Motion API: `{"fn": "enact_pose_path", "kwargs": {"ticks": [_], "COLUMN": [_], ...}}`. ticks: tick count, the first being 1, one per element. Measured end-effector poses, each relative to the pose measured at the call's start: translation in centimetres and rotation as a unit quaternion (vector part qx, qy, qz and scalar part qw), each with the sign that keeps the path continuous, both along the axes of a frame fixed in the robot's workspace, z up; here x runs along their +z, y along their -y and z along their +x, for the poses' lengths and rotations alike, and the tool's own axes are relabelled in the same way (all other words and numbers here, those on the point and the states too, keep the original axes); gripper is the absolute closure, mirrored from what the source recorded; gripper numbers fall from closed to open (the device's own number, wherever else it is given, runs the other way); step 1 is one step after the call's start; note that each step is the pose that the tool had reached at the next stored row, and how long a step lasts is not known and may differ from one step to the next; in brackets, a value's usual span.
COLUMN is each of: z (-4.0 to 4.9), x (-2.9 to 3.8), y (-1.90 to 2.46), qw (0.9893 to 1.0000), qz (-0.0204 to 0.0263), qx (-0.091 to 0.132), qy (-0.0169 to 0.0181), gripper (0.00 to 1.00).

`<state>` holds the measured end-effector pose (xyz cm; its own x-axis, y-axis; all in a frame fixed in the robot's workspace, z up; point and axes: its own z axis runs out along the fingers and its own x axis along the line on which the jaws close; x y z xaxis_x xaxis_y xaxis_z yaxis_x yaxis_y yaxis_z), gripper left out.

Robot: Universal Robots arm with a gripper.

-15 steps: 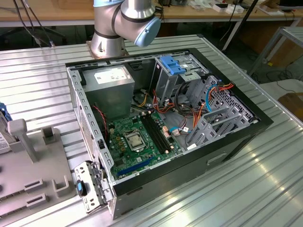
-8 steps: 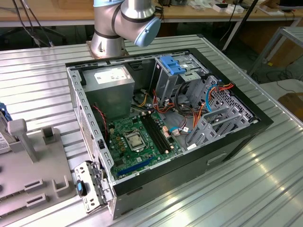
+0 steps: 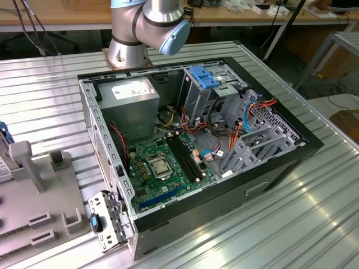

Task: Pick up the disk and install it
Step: 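Pick up the disk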

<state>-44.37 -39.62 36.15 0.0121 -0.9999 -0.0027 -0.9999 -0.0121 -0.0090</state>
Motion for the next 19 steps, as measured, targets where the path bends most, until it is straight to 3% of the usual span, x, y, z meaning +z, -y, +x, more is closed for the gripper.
{"fn": "enact_pose_path", "kwargs": {"ticks": [10, 19], "z": [0.00, 0.00], "x": [-0.46, -0.46], "y": [-0.72, -0.73], "qw": [1.0000, 1.0000], "qz": [0.0001, 0.0000], "qx": [0.000, 0.000], "qy": [0.0001, 0.0000], "gripper": [0.27, 0.27]}}
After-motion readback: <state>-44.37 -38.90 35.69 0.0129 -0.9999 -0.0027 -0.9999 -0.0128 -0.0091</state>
